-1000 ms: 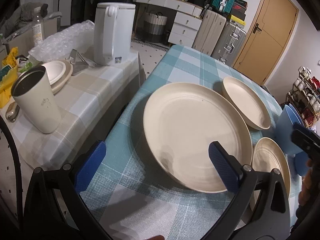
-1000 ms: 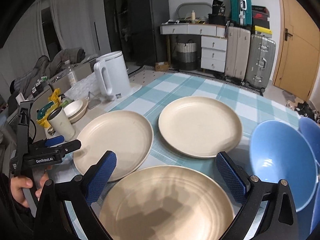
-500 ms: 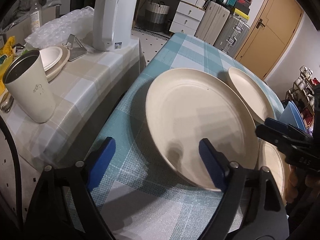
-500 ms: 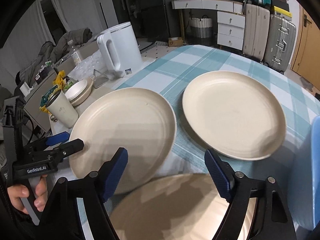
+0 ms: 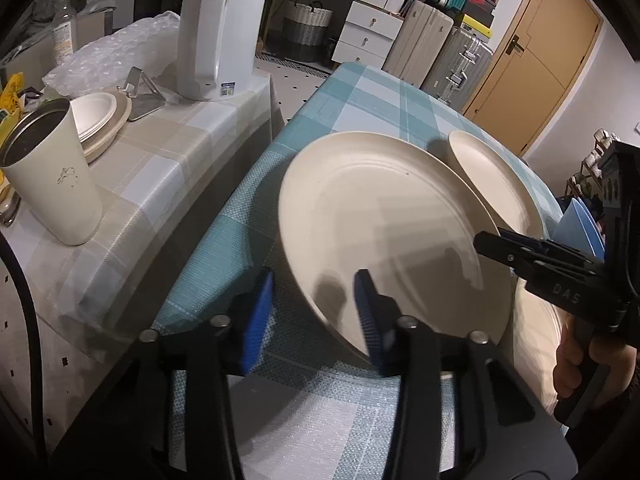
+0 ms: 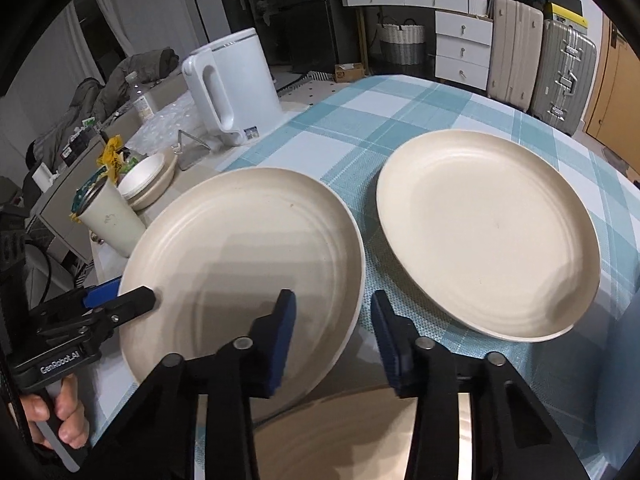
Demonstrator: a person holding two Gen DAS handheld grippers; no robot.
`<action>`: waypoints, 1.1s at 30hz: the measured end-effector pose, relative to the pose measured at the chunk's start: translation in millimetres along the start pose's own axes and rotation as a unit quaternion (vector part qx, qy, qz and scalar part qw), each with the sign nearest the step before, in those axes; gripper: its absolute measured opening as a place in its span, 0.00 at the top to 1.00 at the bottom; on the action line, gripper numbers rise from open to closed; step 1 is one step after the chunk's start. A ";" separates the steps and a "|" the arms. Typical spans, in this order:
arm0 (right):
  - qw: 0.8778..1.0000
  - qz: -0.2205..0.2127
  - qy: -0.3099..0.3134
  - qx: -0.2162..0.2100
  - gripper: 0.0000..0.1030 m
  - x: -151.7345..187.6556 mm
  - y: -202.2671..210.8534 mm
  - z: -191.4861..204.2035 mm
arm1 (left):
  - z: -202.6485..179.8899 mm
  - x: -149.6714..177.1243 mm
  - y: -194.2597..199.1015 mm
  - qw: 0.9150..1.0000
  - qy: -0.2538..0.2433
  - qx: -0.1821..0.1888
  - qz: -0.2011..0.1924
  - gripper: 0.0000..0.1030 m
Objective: Organize plates and bowls
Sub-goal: 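Close the left tool on the cream plate rim while the right tool grips another plate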
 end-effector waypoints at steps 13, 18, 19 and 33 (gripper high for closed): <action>0.999 -0.012 -0.005 0.030 0.85 2.8 1.0 -6.5 | -1.9 -1.0 1.1 1.000 -0.013 -0.013 -0.012 0.80; 0.999 -0.018 -0.006 0.027 0.85 2.3 5.3 -4.9 | -3.1 -5.2 11.4 1.000 -0.015 -0.012 -0.023 0.80; 0.999 -0.019 -0.006 0.026 0.85 2.0 6.3 -4.7 | -3.4 -6.1 13.6 1.000 -0.015 -0.011 -0.025 0.80; 0.998 -0.052 -0.008 0.027 0.85 -4.2 39.3 -3.7 | -17.8 -11.4 39.1 0.999 -0.026 -0.001 -0.047 0.80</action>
Point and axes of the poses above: each gripper's, at about its wrist camera, not at the fingertips, and y roughly against the way its jaws point, z to its left, x to its underside, the point moved 9 cm from there along -y, roughly the way its jaws point, and after that the axes turned 9 degrees about x, right-handed, at the moved point
